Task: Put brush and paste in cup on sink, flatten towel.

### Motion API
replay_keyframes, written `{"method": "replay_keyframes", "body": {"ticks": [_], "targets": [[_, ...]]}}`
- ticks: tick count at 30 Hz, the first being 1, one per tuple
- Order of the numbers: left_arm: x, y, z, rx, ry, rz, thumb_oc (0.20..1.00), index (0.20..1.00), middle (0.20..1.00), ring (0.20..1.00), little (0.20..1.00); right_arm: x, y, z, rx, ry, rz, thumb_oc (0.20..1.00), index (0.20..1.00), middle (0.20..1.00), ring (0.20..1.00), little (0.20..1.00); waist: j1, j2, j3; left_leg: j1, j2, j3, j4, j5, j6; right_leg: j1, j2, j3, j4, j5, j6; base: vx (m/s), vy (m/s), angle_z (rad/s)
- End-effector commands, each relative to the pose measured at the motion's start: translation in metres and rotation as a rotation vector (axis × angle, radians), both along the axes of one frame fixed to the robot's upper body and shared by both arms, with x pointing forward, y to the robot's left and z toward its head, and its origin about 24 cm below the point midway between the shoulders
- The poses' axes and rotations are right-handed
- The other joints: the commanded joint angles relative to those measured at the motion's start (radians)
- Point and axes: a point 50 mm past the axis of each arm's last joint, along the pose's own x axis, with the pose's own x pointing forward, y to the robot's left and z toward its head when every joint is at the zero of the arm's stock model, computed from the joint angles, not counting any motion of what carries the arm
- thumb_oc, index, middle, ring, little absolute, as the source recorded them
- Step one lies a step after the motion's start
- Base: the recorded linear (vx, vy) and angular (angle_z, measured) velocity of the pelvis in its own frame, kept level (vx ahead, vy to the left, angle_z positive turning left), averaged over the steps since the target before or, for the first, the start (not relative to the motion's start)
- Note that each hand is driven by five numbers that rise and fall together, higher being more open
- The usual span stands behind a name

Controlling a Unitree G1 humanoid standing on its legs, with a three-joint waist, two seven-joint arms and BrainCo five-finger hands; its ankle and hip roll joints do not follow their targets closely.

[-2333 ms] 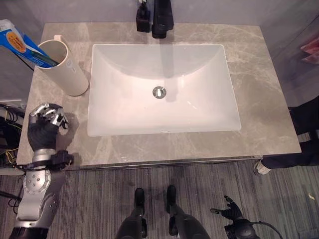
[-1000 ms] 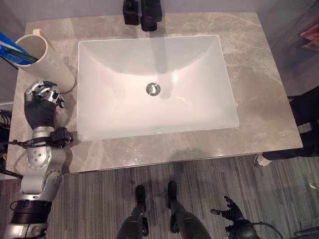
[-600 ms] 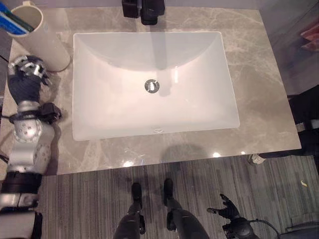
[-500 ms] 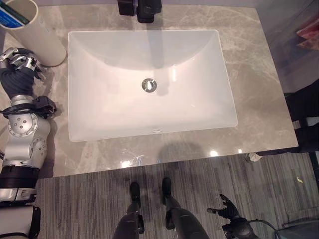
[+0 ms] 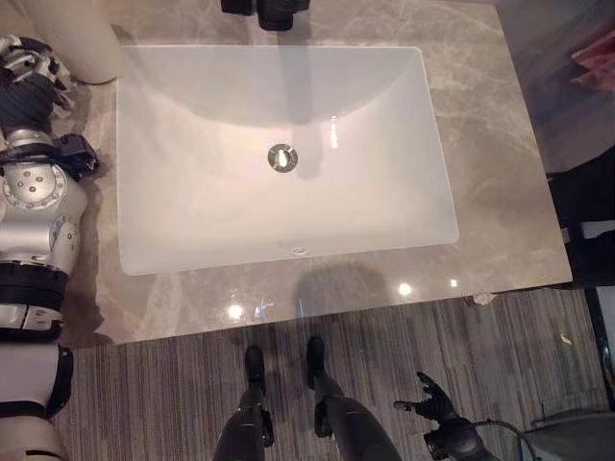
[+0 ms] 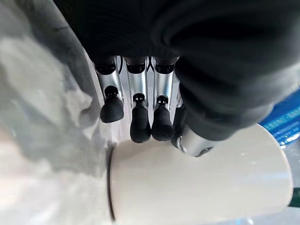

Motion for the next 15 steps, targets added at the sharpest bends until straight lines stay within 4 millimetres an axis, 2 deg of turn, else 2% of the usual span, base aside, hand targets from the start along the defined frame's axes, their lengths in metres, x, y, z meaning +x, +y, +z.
{"method": "replay_keyframes", "body": {"ticks": [1,6,9,15], "targets": [[0.001,-0.001,0.019,0.061,-0.036,0.042,0.200,0.200,0.200,0.200,0.200,-0.001,-0.011,0.004,-0.010,-0.013,-0.011,1.000,1.000,1.000,1.000,1.000,-0.005,0.016,-0.023,0.032,0.064,-0.076,0.002,-0.023,-0.081,0.051,-0.087,-0.003,-0.002,-0.015,0.111,0.00,-0.009,-0.07],[0.003,-0.001,0.022,0.062,-0.032,0.054,0.200,0.200,0.200,0.200,0.200,-0.001,-0.012,0.004,-0.016,-0.012,-0.010,1.000,1.000,1.000,1.000,1.000,-0.007,0.012,-0.024,0.029,0.067,-0.076,0.002,-0.022,-0.080,0.047,-0.085,0.001,-0.002,-0.015,0.111,0.00,0.001,-0.04],[0.008,-0.002,0.034,0.062,-0.036,0.086,0.200,0.200,0.200,0.200,0.200,0.002,-0.012,0.006,-0.015,-0.030,-0.004,1.000,1.000,1.000,1.000,1.000,-0.014,0.010,-0.018,0.027,0.068,-0.072,0.002,-0.026,-0.080,0.042,-0.082,0.005,-0.002,-0.014,0.113,0.00,0.000,0.00],[0.008,-0.001,0.040,0.060,-0.044,0.105,0.200,0.200,0.200,0.200,0.200,0.001,-0.012,0.006,-0.012,-0.028,0.000,1.000,1.000,1.000,1.000,1.000,-0.018,0.009,-0.016,0.019,0.067,-0.071,0.002,-0.021,-0.079,0.033,-0.083,0.009,-0.002,-0.007,0.114,0.00,0.002,-0.02]]}}
